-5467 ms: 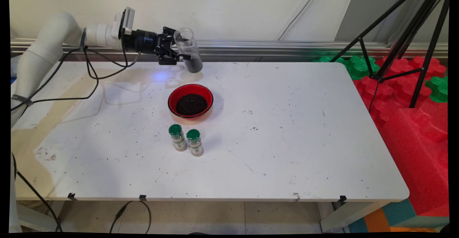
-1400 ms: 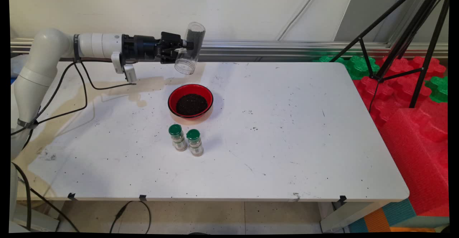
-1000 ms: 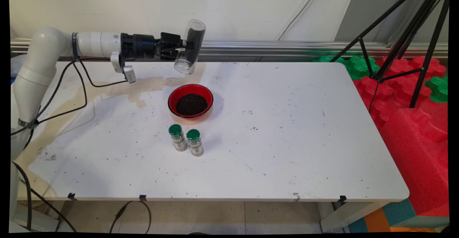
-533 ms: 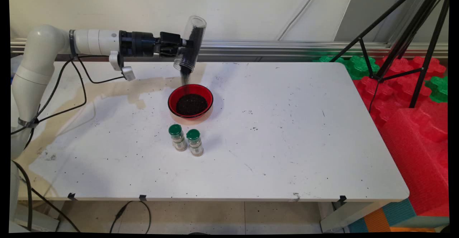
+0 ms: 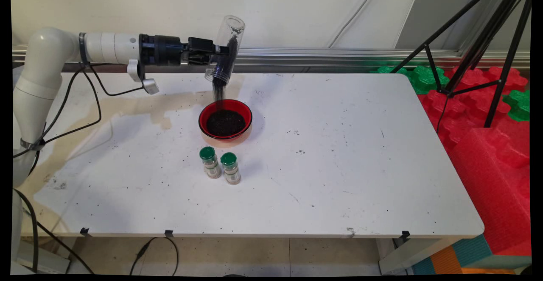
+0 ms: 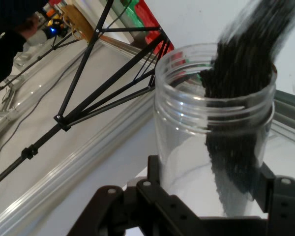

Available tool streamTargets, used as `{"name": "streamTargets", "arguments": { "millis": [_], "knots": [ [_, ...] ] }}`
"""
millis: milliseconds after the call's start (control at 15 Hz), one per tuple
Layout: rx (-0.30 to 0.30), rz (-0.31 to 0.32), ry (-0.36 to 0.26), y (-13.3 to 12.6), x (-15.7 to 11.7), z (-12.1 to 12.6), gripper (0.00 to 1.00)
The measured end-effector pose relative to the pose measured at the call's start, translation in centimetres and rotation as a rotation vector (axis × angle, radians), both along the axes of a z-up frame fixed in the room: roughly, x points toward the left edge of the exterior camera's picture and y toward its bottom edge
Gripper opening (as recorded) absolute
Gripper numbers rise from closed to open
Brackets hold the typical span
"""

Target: Pour the black seasoning powder in the red bowl

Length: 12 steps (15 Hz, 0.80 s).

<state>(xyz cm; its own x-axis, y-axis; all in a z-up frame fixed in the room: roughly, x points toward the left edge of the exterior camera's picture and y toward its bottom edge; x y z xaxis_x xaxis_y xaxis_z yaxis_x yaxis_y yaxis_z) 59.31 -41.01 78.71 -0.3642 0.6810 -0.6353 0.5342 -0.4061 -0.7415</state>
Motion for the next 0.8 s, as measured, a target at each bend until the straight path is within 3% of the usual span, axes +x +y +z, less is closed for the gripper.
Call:
{"name": "streamTargets", "arguments": {
  "millis": [800],
  "knots": [
    [-0.059, -0.022, -0.034, 0.85, -0.59, 1.11, 0.0]
  ]
}}
